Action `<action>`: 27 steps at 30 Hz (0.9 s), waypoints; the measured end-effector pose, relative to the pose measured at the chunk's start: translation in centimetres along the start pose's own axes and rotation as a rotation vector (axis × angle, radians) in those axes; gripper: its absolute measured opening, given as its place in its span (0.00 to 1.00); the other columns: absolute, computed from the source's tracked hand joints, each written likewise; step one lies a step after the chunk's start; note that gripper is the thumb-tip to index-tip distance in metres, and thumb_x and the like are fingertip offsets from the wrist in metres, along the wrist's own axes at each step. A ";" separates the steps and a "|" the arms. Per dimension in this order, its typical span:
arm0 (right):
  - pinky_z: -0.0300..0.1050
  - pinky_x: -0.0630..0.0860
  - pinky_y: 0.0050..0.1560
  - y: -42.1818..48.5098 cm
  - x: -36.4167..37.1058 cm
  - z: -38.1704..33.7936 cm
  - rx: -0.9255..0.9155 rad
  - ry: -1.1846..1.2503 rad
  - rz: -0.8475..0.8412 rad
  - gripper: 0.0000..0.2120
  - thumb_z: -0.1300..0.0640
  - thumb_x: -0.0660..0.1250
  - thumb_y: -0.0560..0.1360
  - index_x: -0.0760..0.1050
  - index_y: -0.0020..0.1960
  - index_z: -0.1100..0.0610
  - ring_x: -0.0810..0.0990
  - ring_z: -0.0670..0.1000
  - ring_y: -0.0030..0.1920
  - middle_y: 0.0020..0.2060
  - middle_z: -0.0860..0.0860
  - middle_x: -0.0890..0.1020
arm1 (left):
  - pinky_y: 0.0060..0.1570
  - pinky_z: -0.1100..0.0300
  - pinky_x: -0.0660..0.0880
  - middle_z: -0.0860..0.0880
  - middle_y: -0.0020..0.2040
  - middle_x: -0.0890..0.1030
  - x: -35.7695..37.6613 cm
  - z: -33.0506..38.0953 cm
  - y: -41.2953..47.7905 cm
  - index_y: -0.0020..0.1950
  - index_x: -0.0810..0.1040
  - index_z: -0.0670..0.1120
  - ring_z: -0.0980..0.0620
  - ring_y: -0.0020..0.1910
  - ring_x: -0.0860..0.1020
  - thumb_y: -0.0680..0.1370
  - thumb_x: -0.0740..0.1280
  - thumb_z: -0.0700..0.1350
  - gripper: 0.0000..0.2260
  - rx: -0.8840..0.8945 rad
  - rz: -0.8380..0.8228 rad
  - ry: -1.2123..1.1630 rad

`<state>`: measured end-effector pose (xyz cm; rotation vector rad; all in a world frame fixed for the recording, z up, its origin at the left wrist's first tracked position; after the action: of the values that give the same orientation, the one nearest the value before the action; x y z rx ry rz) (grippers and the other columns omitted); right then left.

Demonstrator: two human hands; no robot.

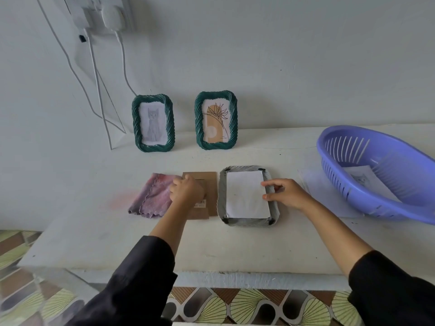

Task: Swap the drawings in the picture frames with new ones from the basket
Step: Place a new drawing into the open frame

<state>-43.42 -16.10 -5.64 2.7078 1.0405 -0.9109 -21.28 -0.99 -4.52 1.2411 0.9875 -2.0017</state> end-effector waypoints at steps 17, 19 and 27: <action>0.27 0.64 0.32 -0.2 0.1 -0.4 0.000 -0.033 -0.003 0.19 0.60 0.72 0.70 0.77 0.61 0.55 0.67 0.42 0.33 0.33 0.43 0.68 | 0.65 0.47 0.70 0.40 0.69 0.68 -0.8 -0.3 1.1 0.71 0.61 0.45 0.39 0.66 0.69 0.66 0.77 0.42 0.38 0.015 -0.068 -0.310; 0.26 0.65 0.34 -0.2 0.1 -0.4 0.003 -0.020 -0.003 0.19 0.60 0.72 0.70 0.77 0.60 0.54 0.68 0.42 0.35 0.35 0.43 0.69 | 0.63 0.49 0.70 0.41 0.67 0.70 -1.6 0.1 1.0 0.71 0.62 0.43 0.41 0.65 0.71 0.68 0.76 0.40 0.36 0.046 -0.047 -0.386; 0.38 0.64 0.40 -0.7 -2.0 -1.1 -0.042 -0.044 0.184 0.13 0.61 0.68 0.73 0.80 0.56 0.50 0.71 0.45 0.38 0.40 0.51 0.73 | 0.48 0.57 0.72 0.43 0.67 0.73 -7.1 0.8 -0.4 0.72 0.65 0.47 0.43 0.63 0.74 0.71 0.71 0.32 0.33 0.122 0.202 -0.709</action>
<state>-44.49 -16.36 -3.51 2.6807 0.7774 -0.9010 -19.12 -0.81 2.33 0.5632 0.3807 -2.1147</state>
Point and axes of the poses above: each hand's wrist, its own y-axis towards the middle knuckle, its own x-axis out of the palm, z = x × y, the point moved 10 cm from there along y, towards the middle knuckle
